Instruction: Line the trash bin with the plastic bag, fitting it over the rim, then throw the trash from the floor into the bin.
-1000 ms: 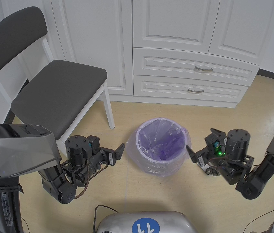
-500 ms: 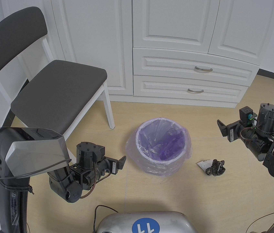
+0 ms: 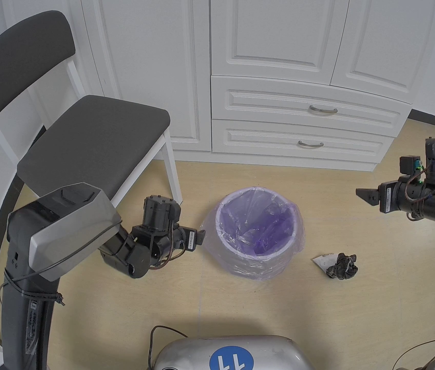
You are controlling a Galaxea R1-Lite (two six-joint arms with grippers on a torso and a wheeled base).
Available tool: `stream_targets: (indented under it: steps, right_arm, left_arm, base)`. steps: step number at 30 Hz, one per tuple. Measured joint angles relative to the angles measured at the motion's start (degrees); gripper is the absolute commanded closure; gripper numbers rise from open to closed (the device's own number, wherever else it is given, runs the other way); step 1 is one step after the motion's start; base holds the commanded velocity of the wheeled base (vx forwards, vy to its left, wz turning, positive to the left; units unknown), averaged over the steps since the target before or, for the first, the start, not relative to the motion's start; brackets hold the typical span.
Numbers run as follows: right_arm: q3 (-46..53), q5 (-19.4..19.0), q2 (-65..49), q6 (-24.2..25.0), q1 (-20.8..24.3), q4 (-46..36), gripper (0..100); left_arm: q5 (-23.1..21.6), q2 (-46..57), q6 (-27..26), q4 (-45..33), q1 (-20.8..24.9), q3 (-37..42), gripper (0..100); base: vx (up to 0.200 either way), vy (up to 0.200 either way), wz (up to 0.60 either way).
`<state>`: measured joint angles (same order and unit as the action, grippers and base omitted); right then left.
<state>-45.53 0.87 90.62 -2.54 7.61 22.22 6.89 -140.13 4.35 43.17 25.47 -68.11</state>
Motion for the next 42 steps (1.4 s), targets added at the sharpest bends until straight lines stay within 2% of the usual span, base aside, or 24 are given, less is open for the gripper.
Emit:
stream_targets:
  steps: [6,14,17,20,23,28,32,35,42]
  right_arm:
    - [-3.1,-3.0,1.2,1.9,-3.5,0.1,0]
    - [-5.4,-4.3,8.3,2.5,-7.0,5.1,0]
    - [-6.7,-4.5,12.4,2.6,-8.1,6.4,0]
    - [-8.0,-4.7,16.0,2.7,-9.1,7.1,0]
    - [-9.6,-4.8,19.7,2.8,-10.0,7.6,0]
    - [-11.2,-5.2,24.7,2.8,-10.8,9.4,0]
    - [-11.5,-5.4,28.0,2.8,-11.0,15.4,0]
    - [-11.3,-5.4,30.6,2.5,-11.2,17.6,0]
    - [-12.1,-5.4,35.9,0.3,-11.6,14.5,0]
  left_arm:
    - [0.2,-6.0,-1.4,-11.1,-1.0,-15.6,0]
    - [0.2,-15.2,-5.3,-23.6,-2.7,-33.8,0]
    - [-0.8,-18.9,-8.3,-29.1,-3.3,-40.5,0]
    - [-2.7,-21.7,-12.4,-32.1,-3.8,-43.8,0]
    - [-5.2,-24.1,-14.4,-32.0,-4.0,-45.4,0]
    - [-9.1,-26.7,-14.8,-25.2,-4.4,-46.3,0]
    - [-9.7,-28.3,-14.1,-19.5,-4.3,-46.4,0]
    - [-9.5,-29.2,-10.9,-16.1,-4.2,-46.5,0]
    - [-9.4,-28.4,-9.6,-15.5,-4.7,-42.4,0]
  base:
    - [0.0,0.0,0.0]
    - [0.0,0.0,0.0]
    - [0.0,0.0,0.0]
    - [0.0,0.0,0.0]
    - [0.0,0.0,0.0]
    - [0.0,0.0,0.0]
    - [0.0,0.0,0.0]
    - [0.0,0.0,0.0]
    - [0.0,0.0,0.0]
